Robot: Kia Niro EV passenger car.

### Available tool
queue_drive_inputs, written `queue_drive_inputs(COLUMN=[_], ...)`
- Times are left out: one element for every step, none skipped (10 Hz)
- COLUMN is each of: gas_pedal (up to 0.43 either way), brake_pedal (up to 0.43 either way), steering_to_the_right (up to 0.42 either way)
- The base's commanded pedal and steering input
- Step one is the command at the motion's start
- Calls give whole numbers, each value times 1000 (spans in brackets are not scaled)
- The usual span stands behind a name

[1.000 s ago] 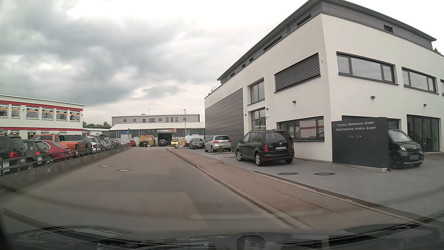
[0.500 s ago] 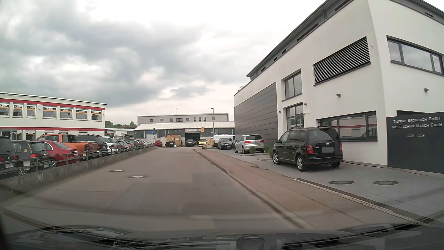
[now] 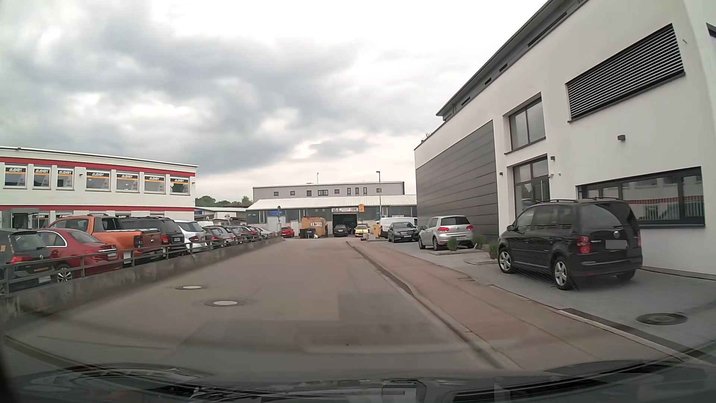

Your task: Follow the waypoints while adhering to traffic rules and regulations

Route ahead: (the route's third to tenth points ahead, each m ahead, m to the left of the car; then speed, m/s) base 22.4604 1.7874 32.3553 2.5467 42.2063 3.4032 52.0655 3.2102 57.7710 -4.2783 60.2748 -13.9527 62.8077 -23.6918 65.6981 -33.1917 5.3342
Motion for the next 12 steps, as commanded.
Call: queue_drive_inputs(gas_pedal=[98,98,98,98,98,98,98,98,87,67,67,67], brake_pedal=[0,0,0,0,0,0,0,0,0,0,0,0], steering_to_the_right=[-105,-97,-89,-82,-72,-67,-55,-40,-25,-17,-14,-12])
